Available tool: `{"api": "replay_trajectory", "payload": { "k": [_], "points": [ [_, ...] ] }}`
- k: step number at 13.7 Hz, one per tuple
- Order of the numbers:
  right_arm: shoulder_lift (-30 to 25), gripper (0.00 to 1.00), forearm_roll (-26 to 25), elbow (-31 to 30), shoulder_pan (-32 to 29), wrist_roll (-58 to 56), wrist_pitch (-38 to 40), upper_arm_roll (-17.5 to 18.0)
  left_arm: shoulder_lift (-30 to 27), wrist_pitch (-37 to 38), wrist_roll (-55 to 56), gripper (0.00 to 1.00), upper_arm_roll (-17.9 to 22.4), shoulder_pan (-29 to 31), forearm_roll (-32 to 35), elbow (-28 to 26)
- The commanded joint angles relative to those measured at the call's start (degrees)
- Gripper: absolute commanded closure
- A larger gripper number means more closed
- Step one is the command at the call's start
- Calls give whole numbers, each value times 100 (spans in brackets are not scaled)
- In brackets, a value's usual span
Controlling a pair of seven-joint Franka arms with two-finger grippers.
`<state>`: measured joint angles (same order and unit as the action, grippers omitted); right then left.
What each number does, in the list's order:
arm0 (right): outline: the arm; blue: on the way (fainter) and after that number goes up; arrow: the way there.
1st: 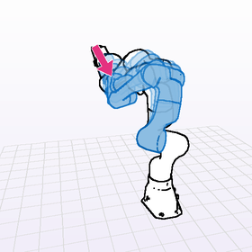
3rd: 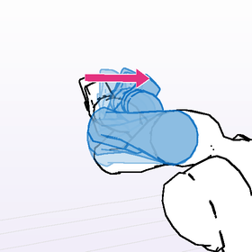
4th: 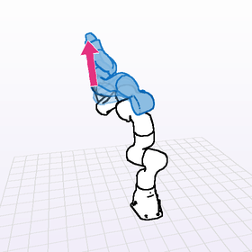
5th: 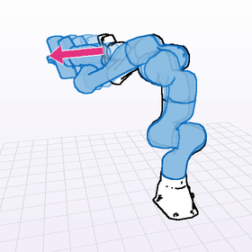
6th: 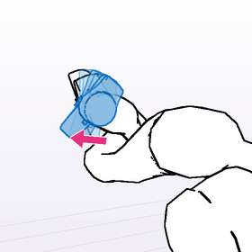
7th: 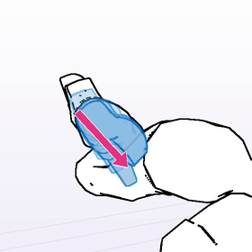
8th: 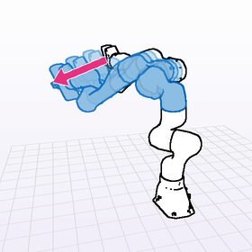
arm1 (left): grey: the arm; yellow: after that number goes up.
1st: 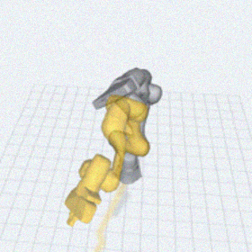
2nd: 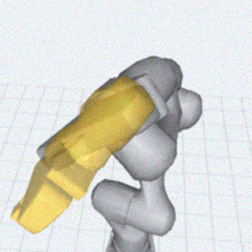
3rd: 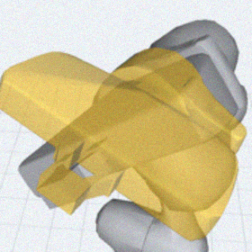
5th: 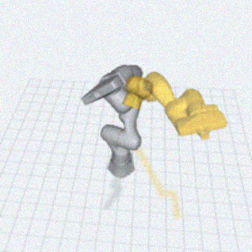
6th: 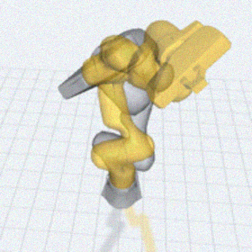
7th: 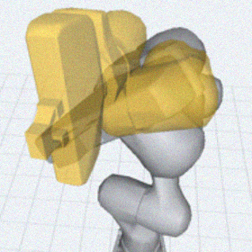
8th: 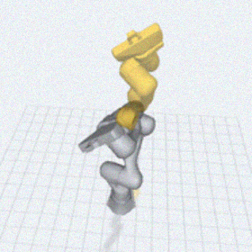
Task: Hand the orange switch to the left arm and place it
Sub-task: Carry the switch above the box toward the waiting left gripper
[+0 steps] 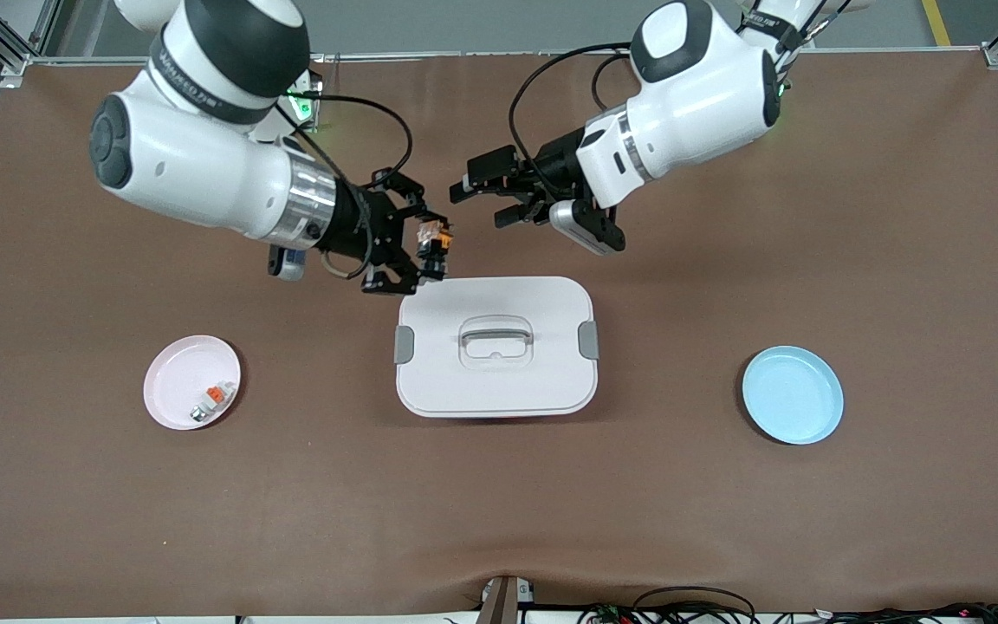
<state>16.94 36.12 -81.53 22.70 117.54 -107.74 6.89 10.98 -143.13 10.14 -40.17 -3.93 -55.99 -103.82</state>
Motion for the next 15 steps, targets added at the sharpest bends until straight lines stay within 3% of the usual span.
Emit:
{"api": "replay_trajectory", "payload": {
  "k": [1,7,11,15],
  "points": [
    [-314,100,-96,-135,165,155,51,-56,193,-347,102,0,-17,-152,141,47],
    [-710,100,-202,-591,147,-187,183,-73,19,-286,128,0,-26,-91,167,-84],
    [-710,100,-316,-759,156,-328,78,-65,-404,574,207,0,-17,287,158,-94],
    [-719,100,-307,-733,261,-250,7,-64,-343,558,304,0,-17,244,158,11]
  ]
}}
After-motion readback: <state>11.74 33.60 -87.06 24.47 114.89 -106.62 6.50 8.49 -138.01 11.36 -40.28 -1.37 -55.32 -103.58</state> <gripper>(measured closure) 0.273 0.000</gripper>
